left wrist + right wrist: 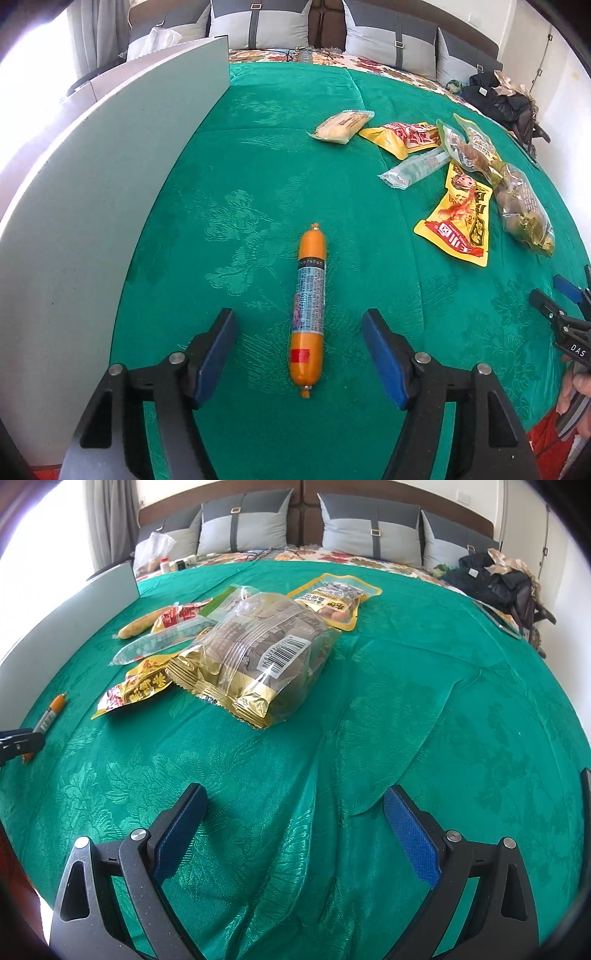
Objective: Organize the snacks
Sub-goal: 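Open left gripper over sausage while right tool moves to yellow Wang Xiaolu strip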
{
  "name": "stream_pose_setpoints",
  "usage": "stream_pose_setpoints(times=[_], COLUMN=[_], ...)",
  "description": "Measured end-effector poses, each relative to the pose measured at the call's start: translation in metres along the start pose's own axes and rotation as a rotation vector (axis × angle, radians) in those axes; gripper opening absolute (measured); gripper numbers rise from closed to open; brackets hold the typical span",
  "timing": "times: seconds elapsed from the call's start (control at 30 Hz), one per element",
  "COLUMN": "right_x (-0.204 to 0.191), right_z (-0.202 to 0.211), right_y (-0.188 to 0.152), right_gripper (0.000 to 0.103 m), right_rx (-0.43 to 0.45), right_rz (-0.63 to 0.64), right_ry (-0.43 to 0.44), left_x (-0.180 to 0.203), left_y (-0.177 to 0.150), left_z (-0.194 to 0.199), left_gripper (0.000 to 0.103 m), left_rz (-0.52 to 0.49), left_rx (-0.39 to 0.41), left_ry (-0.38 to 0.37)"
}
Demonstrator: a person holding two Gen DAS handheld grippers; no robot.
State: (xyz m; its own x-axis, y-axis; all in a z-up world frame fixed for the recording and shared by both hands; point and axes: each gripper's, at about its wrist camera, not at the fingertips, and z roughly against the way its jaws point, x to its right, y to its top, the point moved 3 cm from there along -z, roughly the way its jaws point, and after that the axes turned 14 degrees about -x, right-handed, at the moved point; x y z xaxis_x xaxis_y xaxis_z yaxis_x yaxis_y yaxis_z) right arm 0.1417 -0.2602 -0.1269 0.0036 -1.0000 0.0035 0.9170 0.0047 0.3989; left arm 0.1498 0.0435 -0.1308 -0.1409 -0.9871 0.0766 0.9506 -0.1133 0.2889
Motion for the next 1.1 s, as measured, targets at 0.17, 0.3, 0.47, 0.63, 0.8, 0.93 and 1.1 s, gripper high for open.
stream_pose_setpoints(times=[0.17,0.3,0.47,0.63,0.8,0.93,1.1], right_x=[0.000,0.000,0.000,-0.046,-0.092,-0.105,-0.111], right_z=[0.000,0.000,0.001,0.017,0.000,-0.028,-0.046], right_y=[0.000,0.000,0.001,0.013,0.052,0.093,0.123], right_gripper=[0.098,0.098,0.098,0.096,0.095,0.095,0.096], right_rx=[0.000,-0.001,-0.071,-0.172,-0.236,-0.252,-0.258], right_rz=[0.000,0.001,-0.022,-0.082,-0.152,-0.209,-0.230], right_ry=[0.001,0.001,0.004,0.278,0.327,0.212,0.090], left_x=[0.002,-0.005,-0.007,-0.007,-0.007,-0.007,-0.007], left_y=[0.000,-0.001,-0.002,-0.001,-0.002,-0.004,-0.004], left_z=[-0.005,-0.010,-0.010,-0.011,-0.011,-0.010,-0.010], left_gripper=[0.088,0.102,0.103,0.103,0.103,0.103,0.103], left_rz=[-0.036,-0.007,-0.011,-0.008,-0.010,-0.013,-0.014], left_rx=[0.014,0.007,0.025,0.030,0.036,0.037,0.038], left_ry=[0.057,0.060,0.060,0.061,0.060,0.059,0.059])
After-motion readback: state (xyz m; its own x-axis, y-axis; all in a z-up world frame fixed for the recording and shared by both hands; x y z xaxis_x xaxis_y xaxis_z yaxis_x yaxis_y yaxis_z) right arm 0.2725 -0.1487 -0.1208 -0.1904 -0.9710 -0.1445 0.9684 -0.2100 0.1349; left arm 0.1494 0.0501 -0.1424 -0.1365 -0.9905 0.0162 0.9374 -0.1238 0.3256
